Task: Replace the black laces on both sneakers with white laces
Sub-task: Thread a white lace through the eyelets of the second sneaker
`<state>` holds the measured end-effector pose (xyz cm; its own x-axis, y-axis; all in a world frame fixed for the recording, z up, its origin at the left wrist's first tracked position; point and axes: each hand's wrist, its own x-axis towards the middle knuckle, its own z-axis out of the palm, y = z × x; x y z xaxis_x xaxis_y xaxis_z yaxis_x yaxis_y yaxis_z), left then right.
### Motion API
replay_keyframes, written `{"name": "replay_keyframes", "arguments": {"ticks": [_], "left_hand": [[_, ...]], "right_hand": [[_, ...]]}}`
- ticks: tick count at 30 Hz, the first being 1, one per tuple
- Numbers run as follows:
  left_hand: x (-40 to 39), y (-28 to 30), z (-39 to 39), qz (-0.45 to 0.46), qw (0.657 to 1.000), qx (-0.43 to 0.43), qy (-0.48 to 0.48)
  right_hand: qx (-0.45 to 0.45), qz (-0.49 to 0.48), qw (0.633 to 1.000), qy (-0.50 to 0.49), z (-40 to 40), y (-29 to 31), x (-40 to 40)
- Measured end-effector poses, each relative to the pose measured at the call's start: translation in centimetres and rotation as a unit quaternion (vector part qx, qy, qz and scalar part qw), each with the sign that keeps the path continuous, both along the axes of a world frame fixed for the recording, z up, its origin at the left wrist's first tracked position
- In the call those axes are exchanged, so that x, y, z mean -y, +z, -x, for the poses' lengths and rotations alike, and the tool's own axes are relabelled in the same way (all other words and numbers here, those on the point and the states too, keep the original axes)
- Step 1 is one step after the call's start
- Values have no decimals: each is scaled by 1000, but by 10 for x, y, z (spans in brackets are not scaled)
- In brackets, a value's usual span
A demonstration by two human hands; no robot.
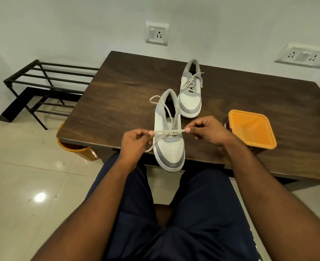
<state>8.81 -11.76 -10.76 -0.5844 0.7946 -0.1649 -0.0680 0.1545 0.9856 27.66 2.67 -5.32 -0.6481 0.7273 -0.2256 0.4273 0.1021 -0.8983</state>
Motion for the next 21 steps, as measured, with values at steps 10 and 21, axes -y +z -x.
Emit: {"name": "replay_keyframes", "arguments": {"ticks": [10,21], "left_hand": [[-34,11,-16,-3,957,-245,-156],[-42,10,-24,7,997,46,-65]], "right_hand": [[-67,33,996,-44,24,-14,19],[-181,128,966,-137,30,-29,19]]}}
